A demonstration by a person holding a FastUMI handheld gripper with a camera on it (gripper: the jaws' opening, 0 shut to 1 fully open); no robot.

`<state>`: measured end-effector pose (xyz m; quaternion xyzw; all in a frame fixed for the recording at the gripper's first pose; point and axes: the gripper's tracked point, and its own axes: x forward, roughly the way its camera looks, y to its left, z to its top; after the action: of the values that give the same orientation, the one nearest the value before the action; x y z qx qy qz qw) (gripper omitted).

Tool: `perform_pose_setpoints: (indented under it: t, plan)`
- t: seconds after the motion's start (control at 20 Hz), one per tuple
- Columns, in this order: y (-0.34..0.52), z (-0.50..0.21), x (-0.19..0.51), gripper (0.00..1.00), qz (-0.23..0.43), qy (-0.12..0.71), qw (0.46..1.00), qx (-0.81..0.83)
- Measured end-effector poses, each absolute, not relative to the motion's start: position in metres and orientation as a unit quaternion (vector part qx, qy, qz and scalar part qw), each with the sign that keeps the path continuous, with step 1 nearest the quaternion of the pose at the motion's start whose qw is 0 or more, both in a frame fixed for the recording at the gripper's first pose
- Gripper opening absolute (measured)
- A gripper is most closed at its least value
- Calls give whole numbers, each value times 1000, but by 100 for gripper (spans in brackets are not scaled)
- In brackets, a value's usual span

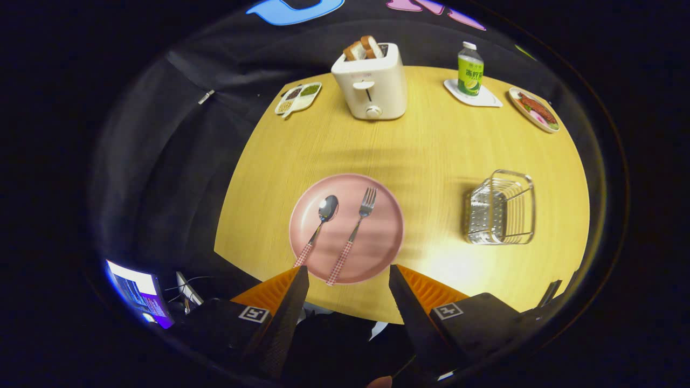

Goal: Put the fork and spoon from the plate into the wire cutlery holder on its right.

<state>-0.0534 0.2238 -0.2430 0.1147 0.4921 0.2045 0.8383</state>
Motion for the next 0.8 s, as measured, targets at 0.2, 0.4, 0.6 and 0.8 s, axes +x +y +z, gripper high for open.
perform_pose_setpoints:
  t: [0.2, 0.4, 0.6, 0.8]
  plan:
    - [248, -285, -43, 93, 187, 521, 827, 96]
    - [265, -318, -39, 86, 162, 554, 809, 111]
    - [270, -345, -38, 80, 140, 576, 799, 95]
    - [272, -355, -39, 51, 137, 587, 793, 84]
